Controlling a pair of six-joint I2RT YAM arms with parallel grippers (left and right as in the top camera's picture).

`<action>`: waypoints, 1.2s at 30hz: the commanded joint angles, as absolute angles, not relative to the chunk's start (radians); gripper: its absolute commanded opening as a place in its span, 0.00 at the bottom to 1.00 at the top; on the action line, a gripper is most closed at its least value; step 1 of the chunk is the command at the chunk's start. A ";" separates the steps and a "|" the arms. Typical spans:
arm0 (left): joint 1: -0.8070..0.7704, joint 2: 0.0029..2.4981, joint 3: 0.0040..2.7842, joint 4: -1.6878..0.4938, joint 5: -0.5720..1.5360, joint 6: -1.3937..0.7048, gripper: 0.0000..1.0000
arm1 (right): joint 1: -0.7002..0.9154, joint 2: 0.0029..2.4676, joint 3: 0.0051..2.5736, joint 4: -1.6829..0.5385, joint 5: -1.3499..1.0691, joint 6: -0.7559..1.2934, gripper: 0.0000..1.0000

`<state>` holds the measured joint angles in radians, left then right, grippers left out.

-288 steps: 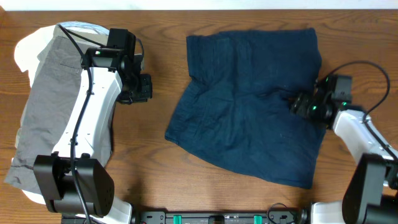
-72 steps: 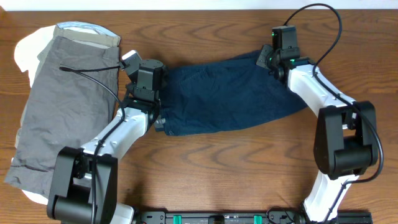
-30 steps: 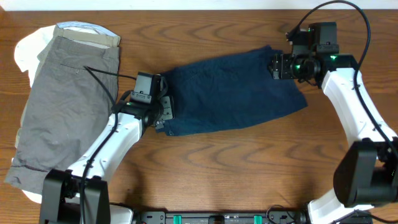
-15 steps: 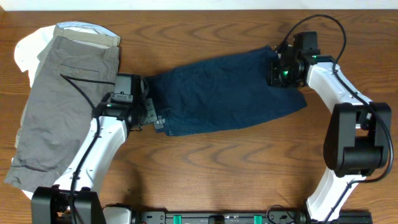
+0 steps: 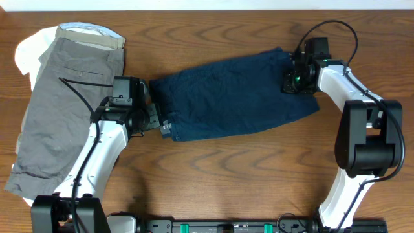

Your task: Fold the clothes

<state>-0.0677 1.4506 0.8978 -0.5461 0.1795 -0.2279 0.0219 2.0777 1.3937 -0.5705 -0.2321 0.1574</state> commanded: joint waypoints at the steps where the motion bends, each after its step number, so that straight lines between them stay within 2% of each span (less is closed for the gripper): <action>1: -0.064 1.473 0.907 -0.549 0.199 -0.213 0.74 | 0.011 2.113 1.392 -0.573 -0.198 0.180 0.02; 3: -0.064 1.496 0.907 -0.548 0.199 -0.213 0.84 | 0.012 2.127 1.392 -0.576 -0.198 0.179 0.01; 6: -0.064 1.536 0.907 -0.533 0.201 -0.192 0.89 | 0.012 2.137 1.392 -0.576 -0.199 0.180 0.01; 18: -0.062 1.717 0.907 -0.346 0.351 -0.111 0.90 | 0.012 2.138 1.392 -0.589 -0.198 0.179 0.01; 25: -0.062 1.777 0.907 -0.320 0.386 -0.098 0.88 | 0.012 2.138 1.392 -0.591 -0.199 0.179 0.01; 27: -0.062 1.795 0.907 -0.319 0.402 -0.098 0.79 | 0.012 2.138 1.392 -0.591 -0.198 0.179 0.01; 29: -0.062 1.806 0.907 -0.319 0.413 -0.103 0.58 | 0.012 2.138 1.392 -0.595 -0.199 0.180 0.01; 30: -0.062 1.807 0.907 -0.320 0.413 -0.107 0.41 | 0.012 2.138 1.392 -0.596 -0.199 0.180 0.01; 33: -0.062 1.805 0.908 -0.319 0.411 -0.109 0.14 | 0.011 2.138 1.392 -0.606 -0.199 0.180 0.01; 34: -0.061 1.802 0.908 -0.319 0.411 -0.109 0.06 | 0.011 2.138 1.392 -0.611 -0.199 0.180 0.01; 36: -0.061 1.789 0.908 -0.328 0.411 -0.109 0.06 | 0.012 2.138 1.392 -0.619 -0.200 0.180 0.01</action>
<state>-0.0616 1.7798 0.9195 -0.3099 0.4042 -0.1074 0.0204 2.0956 1.3983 -0.5945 -0.2241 0.1692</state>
